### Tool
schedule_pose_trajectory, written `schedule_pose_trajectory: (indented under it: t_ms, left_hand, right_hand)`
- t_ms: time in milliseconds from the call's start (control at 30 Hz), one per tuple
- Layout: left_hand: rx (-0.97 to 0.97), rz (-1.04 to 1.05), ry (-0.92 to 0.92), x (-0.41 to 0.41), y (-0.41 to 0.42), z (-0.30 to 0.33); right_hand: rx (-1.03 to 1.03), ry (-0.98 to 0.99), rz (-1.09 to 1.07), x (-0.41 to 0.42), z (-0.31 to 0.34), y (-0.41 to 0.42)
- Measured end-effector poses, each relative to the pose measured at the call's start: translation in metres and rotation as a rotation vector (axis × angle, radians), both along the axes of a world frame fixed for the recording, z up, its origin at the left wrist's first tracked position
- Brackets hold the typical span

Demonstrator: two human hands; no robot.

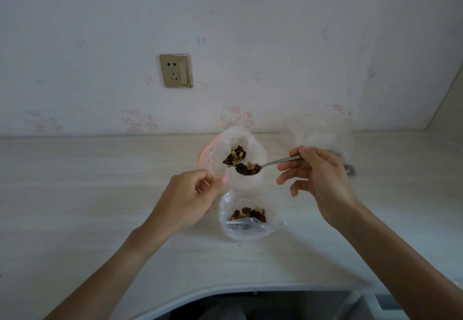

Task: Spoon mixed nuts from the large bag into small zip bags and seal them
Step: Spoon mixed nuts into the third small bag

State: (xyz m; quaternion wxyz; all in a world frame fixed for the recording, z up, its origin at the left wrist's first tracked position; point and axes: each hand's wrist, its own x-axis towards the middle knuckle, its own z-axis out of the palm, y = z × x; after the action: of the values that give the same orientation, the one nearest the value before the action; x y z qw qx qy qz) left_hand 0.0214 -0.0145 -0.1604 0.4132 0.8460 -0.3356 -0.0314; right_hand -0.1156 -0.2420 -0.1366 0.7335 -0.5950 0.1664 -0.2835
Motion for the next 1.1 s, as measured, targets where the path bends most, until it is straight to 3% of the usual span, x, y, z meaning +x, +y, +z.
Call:
schedule_pose_trajectory:
  t_ms: [200,533,600,700,900,1100]
  left_hand:
    - [0.065,-0.013,0.101,-0.017,-0.002,-0.010]
    - [-0.134,-0.111,0.383,-0.019,-0.003,-0.005]
    - [-0.133,-0.100,0.399,-0.019,-0.001,-0.004]
    - [-0.113,-0.071,0.391,-0.021,0.000,-0.005]
    - [-0.101,0.015,0.381,-0.013,0.006,-0.003]
    - [-0.076,0.281,0.377,0.015,0.006,-0.001]
  right_hand:
    - [-0.098,0.041,0.043,-0.033,-0.007,0.014]
    - [-1.053,-0.078,0.196,-0.056,-0.012,0.031]
    - [-1.127,-0.072,0.195,-0.057,-0.009,0.031]
    - [-1.034,-0.074,0.184,-0.054,-0.006,0.029]
    - [-0.625,-0.140,0.114,-0.038,-0.005,0.021]
    - [-0.170,-0.091,-0.059,0.001,-0.003,-0.002]
